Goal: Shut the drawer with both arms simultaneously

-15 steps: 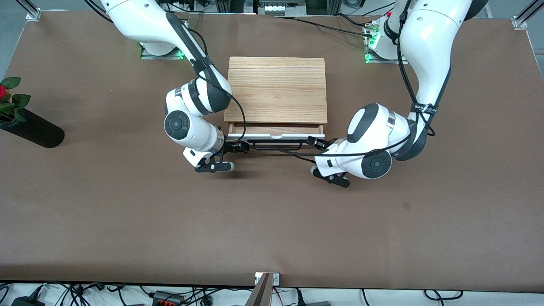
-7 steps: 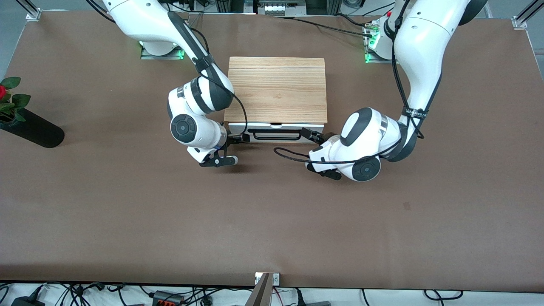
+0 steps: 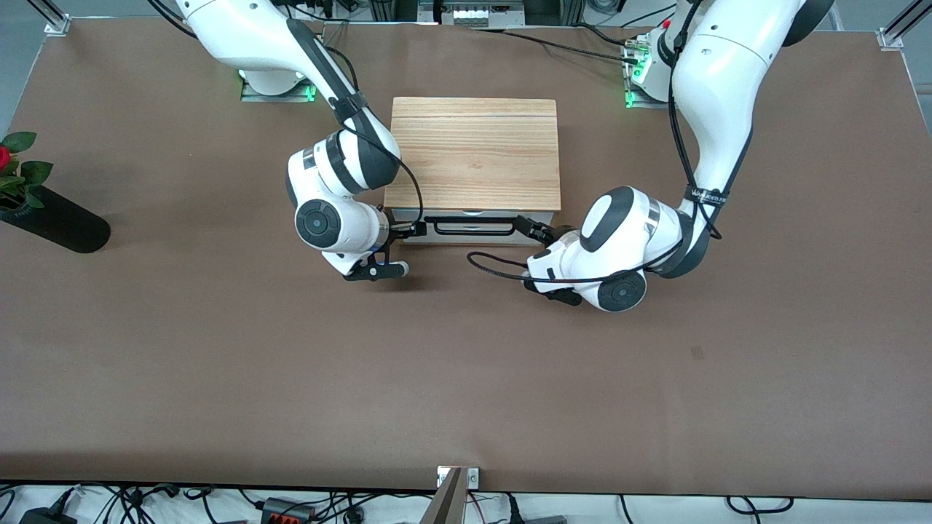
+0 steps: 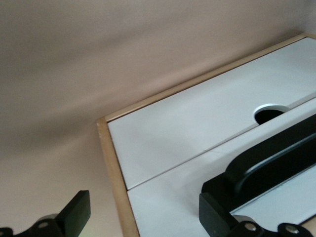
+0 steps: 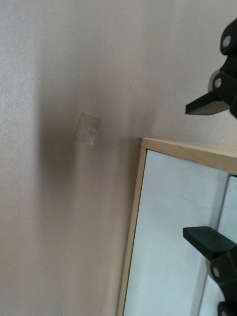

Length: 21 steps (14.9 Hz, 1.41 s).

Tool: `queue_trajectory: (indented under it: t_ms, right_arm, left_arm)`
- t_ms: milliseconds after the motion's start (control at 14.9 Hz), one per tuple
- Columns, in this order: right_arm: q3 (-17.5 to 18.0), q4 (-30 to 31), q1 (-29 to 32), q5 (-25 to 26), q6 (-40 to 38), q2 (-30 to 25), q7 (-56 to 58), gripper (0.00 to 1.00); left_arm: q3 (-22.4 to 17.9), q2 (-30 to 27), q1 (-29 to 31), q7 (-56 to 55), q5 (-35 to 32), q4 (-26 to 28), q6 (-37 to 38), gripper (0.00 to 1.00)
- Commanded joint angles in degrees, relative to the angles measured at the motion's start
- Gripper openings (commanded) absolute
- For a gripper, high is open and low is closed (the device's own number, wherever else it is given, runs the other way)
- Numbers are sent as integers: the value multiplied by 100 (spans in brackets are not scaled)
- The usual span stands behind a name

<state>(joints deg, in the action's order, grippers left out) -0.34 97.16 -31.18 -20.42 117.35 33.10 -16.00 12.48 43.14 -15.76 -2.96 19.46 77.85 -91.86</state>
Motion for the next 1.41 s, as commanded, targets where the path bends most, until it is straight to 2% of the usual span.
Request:
queue_trajectory:
  t_ms: [0, 201, 336, 672, 1007, 1209, 1343]
  right_arm:
    - [-28, 57, -55, -111, -327, -172, -26, 100]
    - [-28, 13, -46, -111, -336, -260, 9, 100]
    - [-37, 4, -20, -111, -536, -374, 18, 100]
    - [-37, 13, -46, -93, -889, -374, -35, 100]
    - [-37, -4, -29, -94, -977, -374, -35, 100]
    - [-63, -311, 42, -41, -968, -374, 36, 100]
    - [-150, -767, 51, 29, -1064, -409, 27, 100]
  left_arm:
    - [9, -42, -6, 59, 260, 29, 72, 100]
    - [1, -42, 47, 120, 251, -24, 63, 100]
    - [-52, -69, 91, 129, 225, -268, -34, 100]
    - [-43, -244, 565, 138, 198, -656, -8, 100]
    - [-44, -920, 899, 489, -715, -674, 62, 100]
    - [-52, -1167, 1250, 455, -716, -683, 606, 100]
    - [-140, -1333, 1373, 306, -716, -683, 931, 100]
